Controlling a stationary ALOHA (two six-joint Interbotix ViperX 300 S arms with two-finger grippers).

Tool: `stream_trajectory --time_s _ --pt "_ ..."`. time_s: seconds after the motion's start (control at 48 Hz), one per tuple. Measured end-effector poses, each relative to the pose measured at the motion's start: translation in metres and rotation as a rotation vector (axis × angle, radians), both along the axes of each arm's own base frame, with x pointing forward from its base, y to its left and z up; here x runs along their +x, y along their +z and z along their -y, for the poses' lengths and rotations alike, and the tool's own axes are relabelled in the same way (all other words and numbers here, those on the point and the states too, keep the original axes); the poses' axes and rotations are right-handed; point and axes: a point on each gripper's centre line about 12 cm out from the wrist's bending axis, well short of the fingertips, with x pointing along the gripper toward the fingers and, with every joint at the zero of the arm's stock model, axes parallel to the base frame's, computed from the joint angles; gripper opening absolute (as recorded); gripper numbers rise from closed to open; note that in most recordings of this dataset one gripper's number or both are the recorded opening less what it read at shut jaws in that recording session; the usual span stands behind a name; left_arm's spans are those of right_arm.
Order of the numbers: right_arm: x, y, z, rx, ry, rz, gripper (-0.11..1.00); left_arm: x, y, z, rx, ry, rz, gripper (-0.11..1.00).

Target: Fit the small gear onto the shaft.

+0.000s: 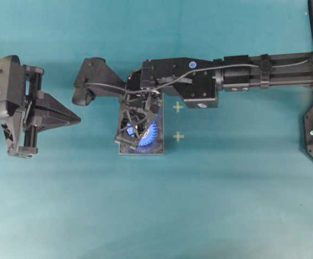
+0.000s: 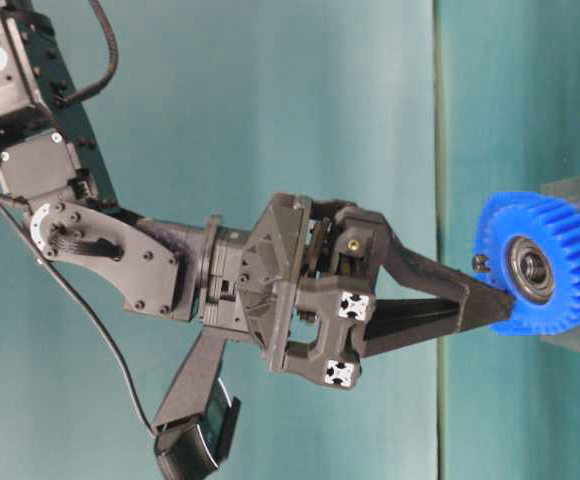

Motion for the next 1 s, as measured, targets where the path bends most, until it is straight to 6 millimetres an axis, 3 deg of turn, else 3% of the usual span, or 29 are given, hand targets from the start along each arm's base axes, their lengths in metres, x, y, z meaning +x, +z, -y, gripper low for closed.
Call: stream_trajectory --time_s 0.375,0.542,0.646,0.875,1.0 --pt "-0.036 -0.015 0.012 -0.004 -0.065 -0.089 -0.01 0.0 0.0 0.0 -0.003 0.001 0.001 0.0" --pt "-0.054 -0.013 -0.008 0.009 -0.093 -0.125 -0.01 0.0 0.001 0.0 -0.004 0.002 0.003 0.0" --pt "-0.06 0.006 -0.023 0.018 -0.104 -0.086 -0.01 0.0 0.0 0.0 -0.004 0.002 0.001 0.0" --pt "-0.042 0.029 -0.02 0.019 -0.121 0.078 -0.01 0.0 0.001 0.0 -0.003 0.001 0.003 0.0" --pt "-0.025 0.021 -0.018 0.018 -0.119 0.116 -0.01 0.0 0.001 0.0 -0.004 0.002 0.003 0.0"
